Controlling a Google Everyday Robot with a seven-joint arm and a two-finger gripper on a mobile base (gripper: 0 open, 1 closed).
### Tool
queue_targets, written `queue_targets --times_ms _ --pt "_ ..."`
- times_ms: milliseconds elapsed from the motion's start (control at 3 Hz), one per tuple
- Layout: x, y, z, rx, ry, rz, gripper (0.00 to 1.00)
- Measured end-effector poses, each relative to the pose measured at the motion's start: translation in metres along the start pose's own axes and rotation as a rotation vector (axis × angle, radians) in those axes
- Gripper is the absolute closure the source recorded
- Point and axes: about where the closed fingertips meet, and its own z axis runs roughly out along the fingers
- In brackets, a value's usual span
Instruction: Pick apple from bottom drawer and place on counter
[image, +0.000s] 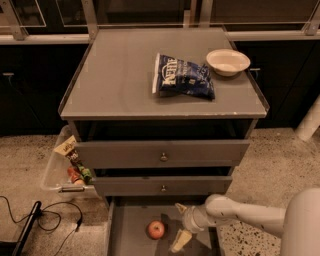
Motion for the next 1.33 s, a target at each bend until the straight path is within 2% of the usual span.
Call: queue_targets --times_ms 333,667,1000,1333 --pt "0.001 0.004 0.006 -0.003 -0.002 -0.003 0.00" --pt "0.012 0.001 0.053 -0.002 -0.026 -0.002 0.00" --pt "0.030 0.012 0.119 -0.041 -0.084 0.023 0.00" --pt "0.047 0.014 0.167 -0.064 -0.139 0.048 0.00"
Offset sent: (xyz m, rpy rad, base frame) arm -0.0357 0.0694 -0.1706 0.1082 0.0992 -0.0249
